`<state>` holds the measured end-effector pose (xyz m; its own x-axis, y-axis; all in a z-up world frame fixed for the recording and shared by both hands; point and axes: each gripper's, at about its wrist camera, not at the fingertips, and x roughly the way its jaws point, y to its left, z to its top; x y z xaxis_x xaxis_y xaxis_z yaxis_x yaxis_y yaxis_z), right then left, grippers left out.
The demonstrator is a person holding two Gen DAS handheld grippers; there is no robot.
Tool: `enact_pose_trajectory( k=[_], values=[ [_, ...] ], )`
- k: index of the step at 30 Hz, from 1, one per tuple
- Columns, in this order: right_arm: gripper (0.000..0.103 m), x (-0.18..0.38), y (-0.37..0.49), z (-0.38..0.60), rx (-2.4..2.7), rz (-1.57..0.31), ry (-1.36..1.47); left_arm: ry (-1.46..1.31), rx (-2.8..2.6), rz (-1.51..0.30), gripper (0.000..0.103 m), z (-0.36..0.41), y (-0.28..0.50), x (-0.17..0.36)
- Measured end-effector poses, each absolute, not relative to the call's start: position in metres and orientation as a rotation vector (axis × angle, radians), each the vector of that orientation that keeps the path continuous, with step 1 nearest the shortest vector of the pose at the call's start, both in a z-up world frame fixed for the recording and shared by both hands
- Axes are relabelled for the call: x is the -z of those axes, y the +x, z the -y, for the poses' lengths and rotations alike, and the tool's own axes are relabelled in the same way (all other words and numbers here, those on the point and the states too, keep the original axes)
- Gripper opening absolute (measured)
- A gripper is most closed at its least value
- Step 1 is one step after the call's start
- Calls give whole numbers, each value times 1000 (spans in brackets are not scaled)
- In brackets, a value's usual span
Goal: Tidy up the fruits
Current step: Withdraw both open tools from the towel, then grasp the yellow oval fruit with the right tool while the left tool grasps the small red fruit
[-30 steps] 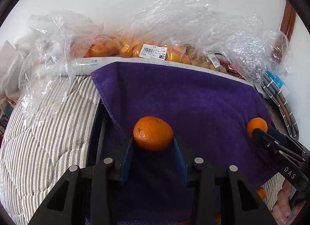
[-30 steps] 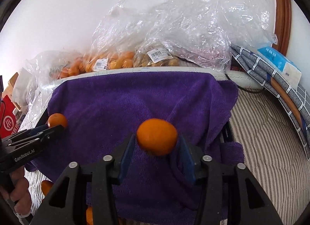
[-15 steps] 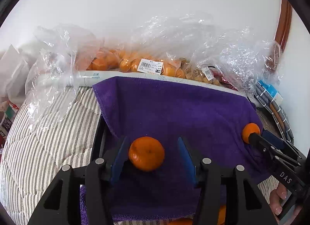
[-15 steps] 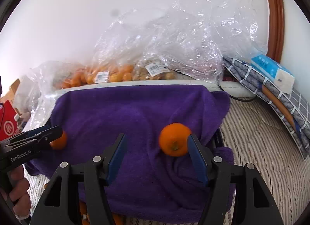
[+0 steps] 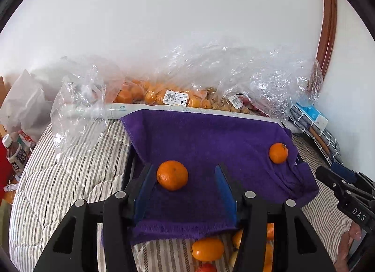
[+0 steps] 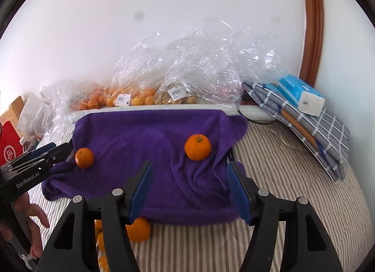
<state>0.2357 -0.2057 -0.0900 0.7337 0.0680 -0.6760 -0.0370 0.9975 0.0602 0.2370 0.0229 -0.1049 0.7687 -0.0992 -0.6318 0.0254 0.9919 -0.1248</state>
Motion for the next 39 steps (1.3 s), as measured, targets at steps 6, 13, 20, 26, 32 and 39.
enact_pose_trajectory(
  k=[6, 13, 20, 26, 32, 39],
  values=[
    [64, 85, 201, 210, -66, -769, 74, -97, 35, -686, 51, -31, 190, 100],
    [63, 86, 164, 199, -110, -784, 72, -28, 65, -666, 51, -39, 143, 94],
    [63, 99, 141, 197, -125, -832, 78, -56, 48, -701, 51, -49, 126, 100],
    [52, 109, 134, 196, -128, -824, 83, -94, 33, -743, 51, -61, 121, 113],
    [48, 127, 135, 177, -258, -861, 102, -115, 0, -794, 51, -71, 127, 133],
    [48, 149, 140, 142, -339, -912, 44, -147, -26, -818, 52, -90, 130, 142]
  ],
)
